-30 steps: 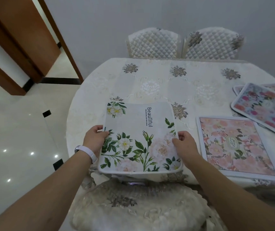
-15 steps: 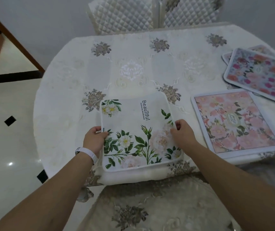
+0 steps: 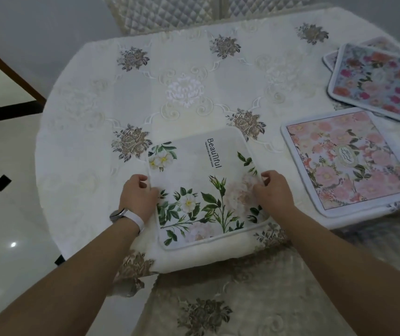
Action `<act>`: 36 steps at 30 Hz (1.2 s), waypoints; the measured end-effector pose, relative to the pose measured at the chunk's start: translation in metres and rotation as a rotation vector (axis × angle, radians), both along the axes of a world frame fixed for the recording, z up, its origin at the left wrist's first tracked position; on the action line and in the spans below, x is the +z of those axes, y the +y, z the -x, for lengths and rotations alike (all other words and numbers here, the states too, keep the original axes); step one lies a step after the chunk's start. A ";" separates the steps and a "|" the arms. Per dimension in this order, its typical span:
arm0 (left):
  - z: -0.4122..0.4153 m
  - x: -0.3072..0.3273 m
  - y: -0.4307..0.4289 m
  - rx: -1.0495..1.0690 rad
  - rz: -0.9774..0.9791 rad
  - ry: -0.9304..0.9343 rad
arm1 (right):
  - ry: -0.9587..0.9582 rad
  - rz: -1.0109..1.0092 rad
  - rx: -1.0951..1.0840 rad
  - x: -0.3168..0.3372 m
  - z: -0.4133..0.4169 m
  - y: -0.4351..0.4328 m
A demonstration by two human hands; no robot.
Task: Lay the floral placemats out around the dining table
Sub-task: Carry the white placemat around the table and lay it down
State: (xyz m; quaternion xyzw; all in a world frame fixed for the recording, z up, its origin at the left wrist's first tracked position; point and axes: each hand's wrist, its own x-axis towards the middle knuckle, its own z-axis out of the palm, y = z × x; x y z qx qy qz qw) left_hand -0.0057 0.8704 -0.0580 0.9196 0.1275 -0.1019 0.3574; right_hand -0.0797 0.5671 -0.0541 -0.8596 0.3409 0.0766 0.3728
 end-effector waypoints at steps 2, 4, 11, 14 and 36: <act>-0.018 0.002 0.003 -0.153 -0.085 -0.048 | 0.011 0.028 -0.045 0.004 0.013 0.007; -0.038 0.005 -0.001 -0.287 -0.112 -0.040 | 0.018 0.021 -0.086 0.008 0.029 0.019; -0.091 -0.002 -0.033 -0.730 -0.247 -0.063 | 0.055 -0.125 -0.278 0.012 0.078 0.066; -0.108 -0.002 -0.047 -0.844 -0.324 -0.079 | 0.055 -0.258 -0.415 0.013 0.087 0.085; -0.127 -0.005 -0.069 -0.703 -0.399 -0.073 | -0.084 -0.540 -0.850 0.024 0.069 0.143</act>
